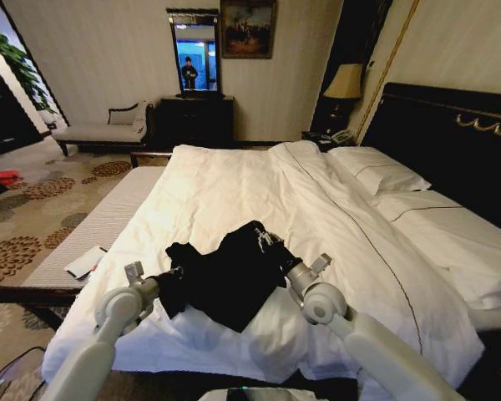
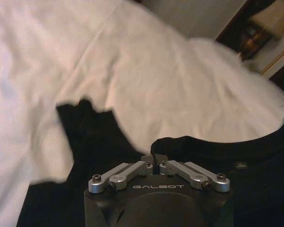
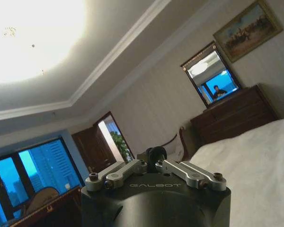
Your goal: Fold the clothes on the bed.
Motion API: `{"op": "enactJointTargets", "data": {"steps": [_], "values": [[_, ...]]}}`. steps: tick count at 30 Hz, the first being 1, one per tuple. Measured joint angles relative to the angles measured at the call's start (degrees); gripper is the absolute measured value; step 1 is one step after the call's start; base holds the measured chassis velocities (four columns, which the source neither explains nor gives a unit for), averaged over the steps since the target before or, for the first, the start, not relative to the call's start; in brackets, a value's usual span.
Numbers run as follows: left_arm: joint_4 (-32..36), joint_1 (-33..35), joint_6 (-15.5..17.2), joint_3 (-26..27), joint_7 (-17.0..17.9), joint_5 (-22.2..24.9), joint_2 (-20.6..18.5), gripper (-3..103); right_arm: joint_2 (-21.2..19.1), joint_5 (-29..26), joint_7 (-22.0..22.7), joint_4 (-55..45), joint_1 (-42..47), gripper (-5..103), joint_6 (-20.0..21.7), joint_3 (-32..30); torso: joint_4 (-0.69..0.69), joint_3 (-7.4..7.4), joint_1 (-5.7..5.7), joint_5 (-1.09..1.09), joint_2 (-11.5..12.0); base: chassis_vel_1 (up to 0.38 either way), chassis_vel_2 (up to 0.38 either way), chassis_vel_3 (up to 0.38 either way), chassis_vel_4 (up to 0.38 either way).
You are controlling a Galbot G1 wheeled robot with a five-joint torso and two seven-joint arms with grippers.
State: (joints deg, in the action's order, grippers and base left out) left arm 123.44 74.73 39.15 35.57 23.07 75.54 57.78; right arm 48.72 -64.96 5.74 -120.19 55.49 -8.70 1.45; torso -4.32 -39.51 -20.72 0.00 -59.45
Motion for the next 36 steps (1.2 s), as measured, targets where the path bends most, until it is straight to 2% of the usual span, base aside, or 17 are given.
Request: {"op": "enactJointTargets", "data": {"steps": [1,5,6,8,9,14,15,17,18,21,23,27,28,32,33,36], "values": [[0.0,0.0,0.0,0.0,0.0,0.0,0.0,1,0.0,0.0,0.0,0.0,0.0,2,0.0,0.0,0.00,0.00,0.00,0.00,0.0,0.000,0.000,0.000,0.000],[8.4,-0.2,-1.4,6.4,0.3,3.6,-1.4,1,-1.6,-1.2,-0.2,-3.8,-0.3,2,-0.6,-2.3,0.00,0.00,0.00,0.00,0.0,0.000,0.000,0.000,0.000],[8.4,-0.2,-1.4,6.4,0.3,3.6,-1.4,1,-1.6,-1.2,-0.2,-3.8,-0.3,2,-0.6,-2.3,0.00,0.00,0.00,0.00,0.0,0.000,0.000,0.000,0.000],[12.7,-0.8,-2.1,10.3,0.6,7.2,-3.0,1,-2.7,-1.8,-0.8,-6.4,-0.3,2,-0.7,-4.0,-0.01,0.00,0.00,0.00,0.0,0.000,0.000,0.000,0.000],[12.7,-0.8,-2.1,10.3,0.6,7.2,-3.0,1,-2.7,-1.8,-0.8,-6.4,-0.3,2,-0.7,-4.0,-0.01,0.00,0.00,0.00,0.0,0.000,0.000,0.000,0.000],[19.9,-2.3,-5.0,22.4,0.5,16.9,-9.4,1,-6.2,-5.2,-2.7,-13.6,-0.3,2,-1.0,-10.4,-0.01,0.00,0.00,0.01,0.0,0.000,0.000,0.000,0.000],[19.9,-2.3,-5.0,22.4,0.5,16.9,-9.4,1,-6.2,-5.2,-2.7,-13.6,-0.3,2,-1.0,-10.4,-0.01,0.00,0.00,0.01,0.0,0.000,0.000,0.000,0.000],[20.4,-2.1,-6.1,28.7,0.2,20.6,-11.9,1,-8.9,-7.0,-3.4,-16.6,-0.3,2,-1.2,-13.6,-0.01,0.00,0.00,0.00,0.0,0.000,0.000,0.000,0.000],[20.4,-2.1,-6.1,28.7,0.2,20.6,-11.9,1,-8.9,-7.0,-3.4,-16.6,-0.3,2,-1.2,-13.6,-0.01,0.00,0.00,0.00,0.0,0.000,0.000,0.000,0.000],[20.5,-1.6,-7.8,37.6,0.1,27.1,-14.8,1,-13.1,-10.6,-3.8,-21.7,-0.3,2,-1.5,-19.5,0.00,0.01,0.00,-0.01,0.0,0.000,0.000,0.000,0.000],[20.4,-1.5,-8.0,38.8,0.0,28.2,-15.1,1,-13.8,-11.5,-3.8,-22.5,-0.3,2,-1.5,-20.6,-0.01,0.00,0.00,-0.02,0.0,0.000,0.000,0.000,0.000],[20.3,-0.3,-9.3,51.9,0.0,39.8,-18.1,1,-19.0,-17.0,-3.8,-23.6,-0.3,2,-1.1,-29.5,0.00,0.00,0.00,0.00,0.0,0.000,0.000,0.000,0.000],[20.3,-0.3,-9.3,51.9,0.0,39.8,-18.1,1,-19.0,-17.0,-3.8,-23.6,-0.3,2,-1.1,-29.5,0.00,0.00,0.00,0.00,0.0,0.000,0.000,0.000,0.000],[20.2,0.2,-9.8,61.7,0.3,47.6,-20.2,1,-22.8,-22.0,-4.0,-23.6,0.4,2,-0.8,-37.2,-0.01,0.01,0.00,0.01,0.0,0.000,0.000,0.000,0.000],[20.2,0.2,-9.8,61.7,0.3,47.6,-20.2,1,-22.8,-22.0,-4.0,-23.6,0.4,2,-0.8,-37.2,-0.01,0.01,0.00,0.01,0.0,0.000,0.000,0.000,0.000],[20.1,0.5,-9.8,66.4,0.9,51.9,-21.3,1,-26.0,-24.4,-5.2,-23.5,0.1,2,-0.7,-42.2,-0.01,0.01,0.01,0.00,0.0,0.000,0.000,0.000,0.000]]}}
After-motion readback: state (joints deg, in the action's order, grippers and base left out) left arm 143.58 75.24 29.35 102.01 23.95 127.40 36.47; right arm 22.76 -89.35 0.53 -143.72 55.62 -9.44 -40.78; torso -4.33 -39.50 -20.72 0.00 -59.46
